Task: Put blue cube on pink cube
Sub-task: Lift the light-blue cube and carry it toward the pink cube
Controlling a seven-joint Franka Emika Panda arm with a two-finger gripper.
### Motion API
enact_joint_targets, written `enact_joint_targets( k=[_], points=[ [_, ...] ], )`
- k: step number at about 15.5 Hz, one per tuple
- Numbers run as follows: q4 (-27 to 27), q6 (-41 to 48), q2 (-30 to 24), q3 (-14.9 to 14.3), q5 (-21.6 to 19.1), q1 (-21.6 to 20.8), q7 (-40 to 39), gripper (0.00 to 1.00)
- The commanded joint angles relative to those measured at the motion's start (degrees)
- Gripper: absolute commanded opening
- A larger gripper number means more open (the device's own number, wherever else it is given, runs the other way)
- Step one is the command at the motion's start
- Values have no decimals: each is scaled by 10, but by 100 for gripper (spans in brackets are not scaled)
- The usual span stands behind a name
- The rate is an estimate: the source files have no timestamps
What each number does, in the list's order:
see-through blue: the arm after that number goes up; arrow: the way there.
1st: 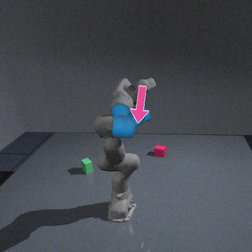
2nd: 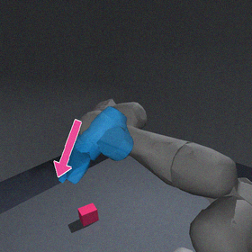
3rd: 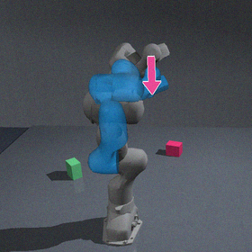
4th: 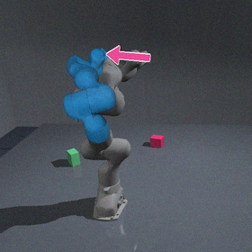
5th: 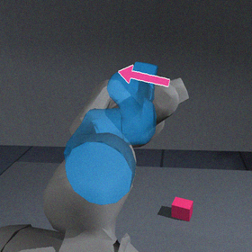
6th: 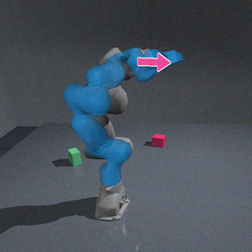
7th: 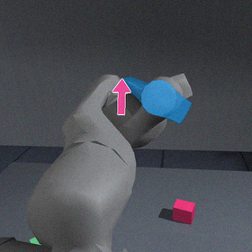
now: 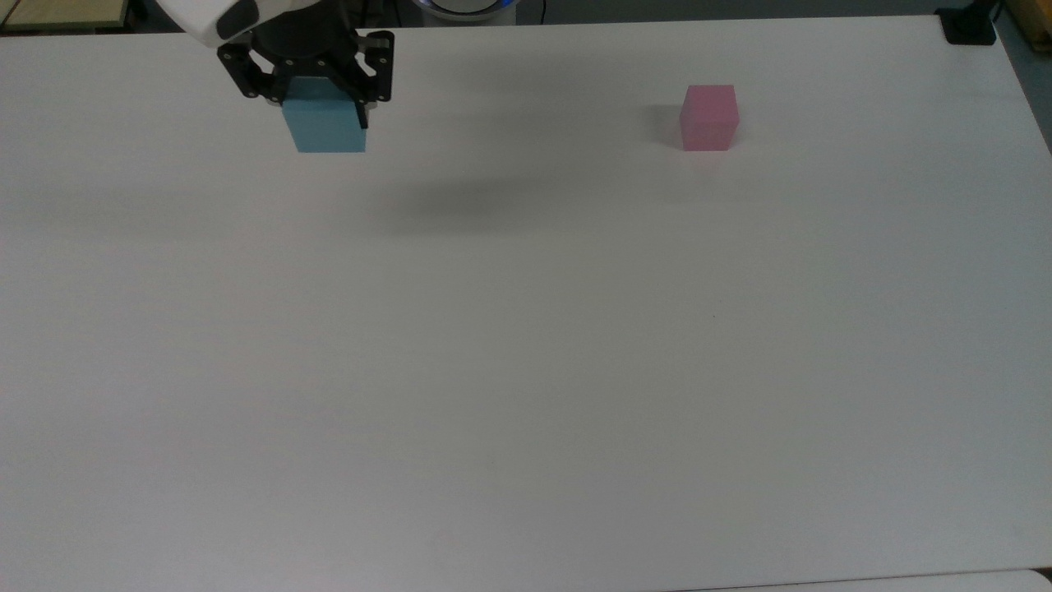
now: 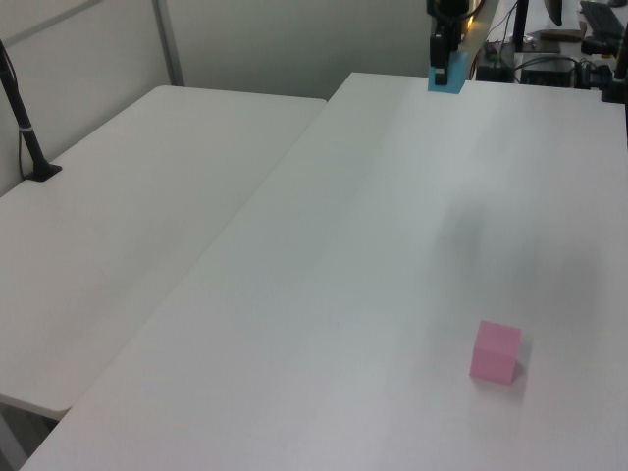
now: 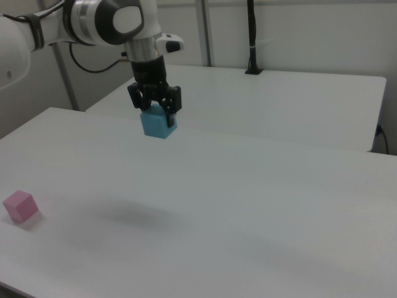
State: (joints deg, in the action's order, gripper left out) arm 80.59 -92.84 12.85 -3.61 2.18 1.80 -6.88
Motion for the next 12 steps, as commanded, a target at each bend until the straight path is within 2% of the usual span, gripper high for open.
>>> enact_joint_targets(
  k=[1, 12],
  points=[
    [-1, -13, 2, -3, -6, -60, 68, 19],
    [2, -21, -3, -3, -12, -265, 269, 19]
  ],
)
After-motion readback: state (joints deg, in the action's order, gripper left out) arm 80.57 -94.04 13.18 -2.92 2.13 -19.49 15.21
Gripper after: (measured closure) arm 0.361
